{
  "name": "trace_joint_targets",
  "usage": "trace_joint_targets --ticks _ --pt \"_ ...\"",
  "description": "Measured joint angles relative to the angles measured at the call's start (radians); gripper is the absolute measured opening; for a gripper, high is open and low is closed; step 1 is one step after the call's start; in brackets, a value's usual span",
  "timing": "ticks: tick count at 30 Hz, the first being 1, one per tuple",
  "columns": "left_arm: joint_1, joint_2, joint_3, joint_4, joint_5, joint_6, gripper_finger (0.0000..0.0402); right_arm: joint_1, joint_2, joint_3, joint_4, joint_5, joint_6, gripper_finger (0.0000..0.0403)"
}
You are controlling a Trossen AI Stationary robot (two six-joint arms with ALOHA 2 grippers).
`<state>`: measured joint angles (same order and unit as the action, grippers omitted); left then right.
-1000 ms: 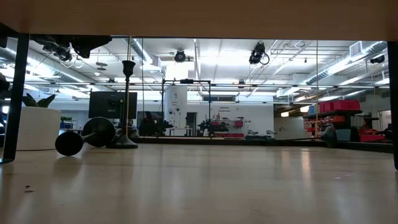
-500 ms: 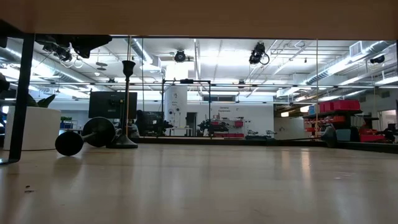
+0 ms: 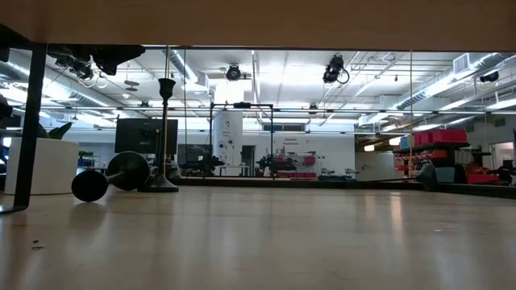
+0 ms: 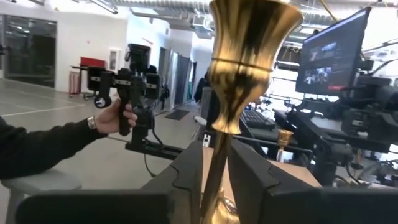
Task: Pick & Place candle stick holders
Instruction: Put the right yellow candlestick on the shelf, then put the yellow candlestick on the shelf
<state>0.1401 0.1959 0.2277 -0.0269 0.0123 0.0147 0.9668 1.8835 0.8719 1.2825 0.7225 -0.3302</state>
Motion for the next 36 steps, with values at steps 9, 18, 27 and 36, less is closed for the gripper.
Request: trace_joint_targets --ticks 9,18,27,36 --pt "0.000 0.000 0.000 0.000 0.000 0.000 0.0211 -0.001 0.000 0.000 0.002 0.003 0.007 0.0120" --pt "0.000 0.000 0.000 0.000 0.000 -0.001 0.0211 -0.001 0.000 0.000 0.010 0.065 -0.001 0.0155" --pt "0.000 0.000 0.000 0.000 0.000 -0.001 0.0211 0.008 0.000 0.002 0.056 0.055 -0.029 0.0195" --pt "0.000 0.000 0.000 0.000 0.000 -0.001 0.0211 0.061 -0.016 0.002 0.069 0.225 -0.085 0.0226"
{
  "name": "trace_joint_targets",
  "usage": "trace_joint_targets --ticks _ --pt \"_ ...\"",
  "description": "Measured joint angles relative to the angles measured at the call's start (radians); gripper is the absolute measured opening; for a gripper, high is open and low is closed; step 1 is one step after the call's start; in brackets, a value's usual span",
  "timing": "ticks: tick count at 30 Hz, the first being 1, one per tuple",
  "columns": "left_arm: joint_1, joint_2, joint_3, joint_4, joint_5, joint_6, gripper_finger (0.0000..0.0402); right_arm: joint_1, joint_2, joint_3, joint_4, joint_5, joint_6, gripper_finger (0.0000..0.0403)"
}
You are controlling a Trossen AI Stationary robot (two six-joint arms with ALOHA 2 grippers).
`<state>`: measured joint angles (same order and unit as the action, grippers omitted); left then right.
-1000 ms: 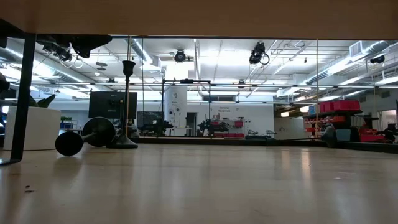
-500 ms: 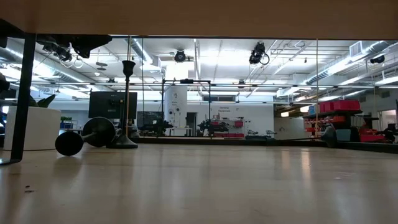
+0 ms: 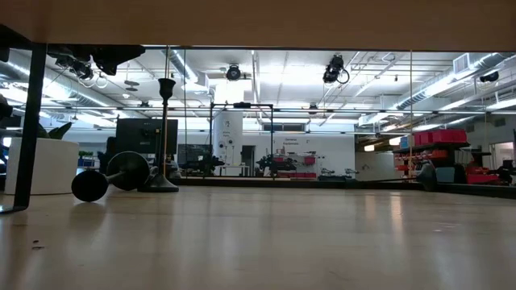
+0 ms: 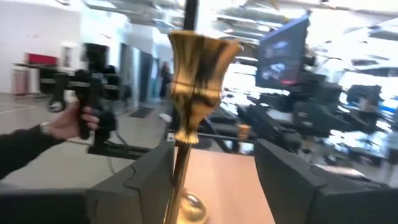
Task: Pick & Place candle stick holders
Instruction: Put the yellow candlestick on the shelf
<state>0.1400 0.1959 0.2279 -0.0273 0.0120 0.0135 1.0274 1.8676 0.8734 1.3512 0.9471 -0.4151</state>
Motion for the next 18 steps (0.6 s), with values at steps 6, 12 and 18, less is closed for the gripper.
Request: trace_joint_targets --ticks 6,12,18 --pt "0.000 0.000 0.000 0.000 0.000 0.000 0.0211 0.046 -0.033 0.000 -0.009 0.058 -0.042 0.0238" --pt "0.000 0.000 0.000 0.000 0.000 0.000 0.0211 0.074 -0.045 0.000 -0.013 0.101 -0.068 0.0238" --pt "0.000 0.000 0.000 0.000 0.000 0.000 0.0211 0.111 -0.045 0.000 0.003 0.330 -0.129 0.0237"
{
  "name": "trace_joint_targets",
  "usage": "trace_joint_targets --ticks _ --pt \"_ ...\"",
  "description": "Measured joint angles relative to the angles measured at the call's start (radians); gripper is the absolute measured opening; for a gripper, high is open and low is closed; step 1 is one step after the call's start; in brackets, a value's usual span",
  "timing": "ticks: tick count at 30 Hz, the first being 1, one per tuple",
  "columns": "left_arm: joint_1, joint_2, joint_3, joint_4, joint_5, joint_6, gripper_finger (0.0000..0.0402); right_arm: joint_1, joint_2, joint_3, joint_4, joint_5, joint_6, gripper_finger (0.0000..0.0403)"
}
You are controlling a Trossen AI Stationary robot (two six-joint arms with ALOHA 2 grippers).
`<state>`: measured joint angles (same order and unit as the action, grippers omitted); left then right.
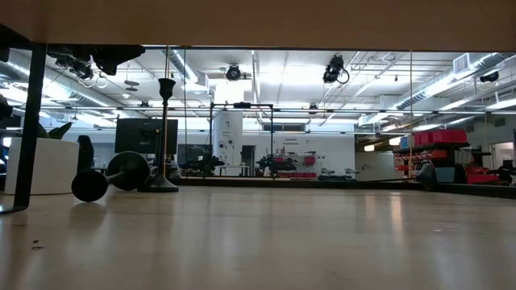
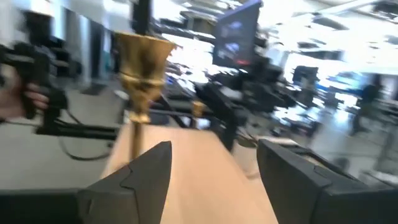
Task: Pick & Place candle stick holders
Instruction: Put the yellow candlestick on the shelf
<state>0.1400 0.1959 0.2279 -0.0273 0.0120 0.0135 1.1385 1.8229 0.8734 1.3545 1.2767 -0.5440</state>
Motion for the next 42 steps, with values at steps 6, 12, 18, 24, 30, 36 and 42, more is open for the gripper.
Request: trace_joint_targets --ticks 6,12,18,24,30,36,42 --pt "0.000 0.000 0.000 0.000 0.000 0.000 0.0211 0.030 0.000 0.000 0.142 0.215 -0.138 0.0236" --pt "0.000 0.000 0.000 0.010 0.000 -0.002 0.0211 0.035 -0.004 -0.001 0.212 0.294 -0.222 0.0236" --pt "0.000 0.000 0.000 0.031 -0.031 -0.084 0.0211 0.017 -0.006 -0.002 0.195 0.294 -0.251 0.0236" --pt "0.000 0.000 0.000 0.051 0.073 -0.224 0.0211 0.001 -0.006 -0.002 0.194 0.294 -0.260 0.0236" --pt "-0.001 -0.002 0.004 0.026 0.437 -0.258 0.0211 0.002 -0.006 -0.002 0.194 0.294 -0.259 0.0236" --pt "-0.001 -0.002 0.003 -0.106 0.641 -0.375 0.0211 0.002 -0.006 -0.002 0.194 0.294 -0.250 0.0236" --pt "-0.039 -0.003 0.004 -0.050 0.684 -0.379 0.0211 0.002 -0.006 -0.002 0.194 0.294 -0.239 0.0236"
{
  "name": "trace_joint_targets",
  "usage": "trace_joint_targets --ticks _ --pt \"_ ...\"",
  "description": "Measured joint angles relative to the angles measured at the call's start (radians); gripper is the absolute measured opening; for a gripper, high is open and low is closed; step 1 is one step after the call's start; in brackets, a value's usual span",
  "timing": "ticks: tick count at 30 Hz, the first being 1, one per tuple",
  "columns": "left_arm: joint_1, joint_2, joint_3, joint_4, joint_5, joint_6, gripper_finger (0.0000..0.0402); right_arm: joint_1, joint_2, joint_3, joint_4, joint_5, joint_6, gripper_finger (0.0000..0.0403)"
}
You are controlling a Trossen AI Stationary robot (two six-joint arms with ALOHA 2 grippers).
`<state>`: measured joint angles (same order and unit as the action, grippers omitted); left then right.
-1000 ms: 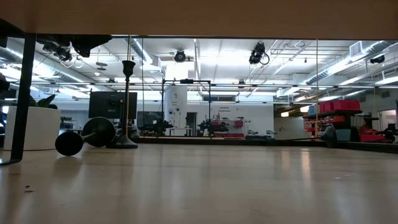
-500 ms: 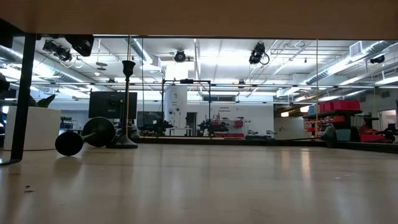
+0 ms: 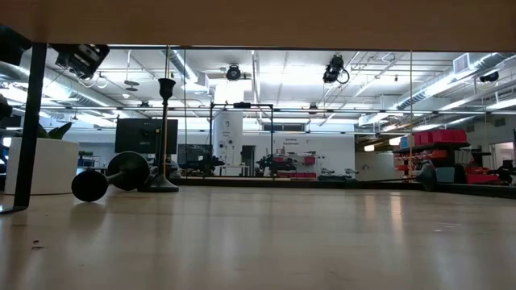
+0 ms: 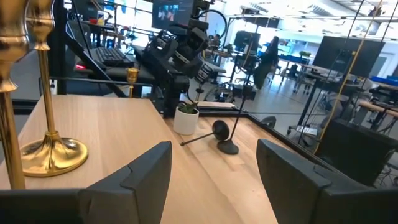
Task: Pick & Place candle stick holders
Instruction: Put the yellow candlestick on the shelf
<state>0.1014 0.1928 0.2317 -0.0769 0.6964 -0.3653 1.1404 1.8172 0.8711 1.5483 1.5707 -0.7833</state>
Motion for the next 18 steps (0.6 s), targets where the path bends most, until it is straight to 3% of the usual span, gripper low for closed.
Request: trace_joint_targets --ticks 5,18 --pt "-0.125 0.000 0.000 0.054 -0.046 0.006 0.0211 0.005 0.000 0.000 0.000 0.000 0.020 0.0236" --pt "-0.599 0.022 0.000 0.065 -0.496 0.136 0.0210 0.030 0.000 0.000 -0.002 0.000 0.068 0.0236"
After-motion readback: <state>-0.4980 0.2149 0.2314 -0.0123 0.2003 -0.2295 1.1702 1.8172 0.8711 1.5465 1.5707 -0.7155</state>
